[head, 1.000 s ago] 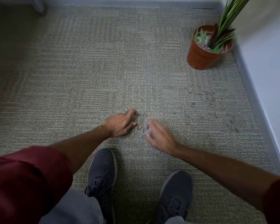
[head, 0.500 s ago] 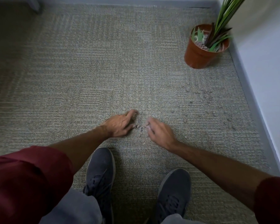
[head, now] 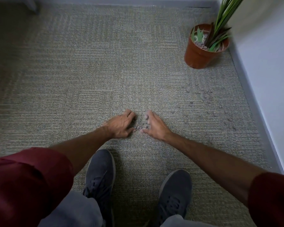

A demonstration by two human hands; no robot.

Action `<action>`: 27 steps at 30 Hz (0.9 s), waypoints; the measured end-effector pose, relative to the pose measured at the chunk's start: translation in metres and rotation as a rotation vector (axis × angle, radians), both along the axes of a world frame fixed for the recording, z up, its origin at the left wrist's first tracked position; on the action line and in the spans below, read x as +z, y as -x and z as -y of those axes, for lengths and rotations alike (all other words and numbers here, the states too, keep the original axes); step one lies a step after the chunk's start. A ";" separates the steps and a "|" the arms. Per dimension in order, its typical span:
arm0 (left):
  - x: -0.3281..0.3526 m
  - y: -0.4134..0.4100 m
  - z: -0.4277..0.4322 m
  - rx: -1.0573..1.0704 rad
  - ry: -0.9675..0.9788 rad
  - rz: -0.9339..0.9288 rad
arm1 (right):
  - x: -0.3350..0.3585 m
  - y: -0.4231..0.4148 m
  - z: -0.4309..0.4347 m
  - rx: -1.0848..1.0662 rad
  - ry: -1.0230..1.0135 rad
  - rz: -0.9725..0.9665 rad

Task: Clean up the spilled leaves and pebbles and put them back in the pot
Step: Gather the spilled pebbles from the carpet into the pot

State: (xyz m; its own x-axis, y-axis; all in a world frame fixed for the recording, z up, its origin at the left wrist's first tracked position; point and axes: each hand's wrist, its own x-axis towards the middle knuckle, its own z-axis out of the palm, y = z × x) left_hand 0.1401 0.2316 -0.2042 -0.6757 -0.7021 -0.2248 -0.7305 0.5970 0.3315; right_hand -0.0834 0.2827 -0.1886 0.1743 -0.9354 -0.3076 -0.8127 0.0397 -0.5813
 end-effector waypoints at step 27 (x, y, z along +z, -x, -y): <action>0.012 0.026 -0.016 0.192 -0.025 -0.083 | 0.001 -0.003 0.024 0.232 -0.098 -0.084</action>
State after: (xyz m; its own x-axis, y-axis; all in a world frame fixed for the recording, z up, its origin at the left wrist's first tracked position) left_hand 0.1141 0.2477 -0.1917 -0.5473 -0.8144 -0.1931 -0.7995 0.4405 0.4083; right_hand -0.0807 0.2582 -0.1871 0.3509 -0.8382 -0.4174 -0.8518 -0.1006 -0.5141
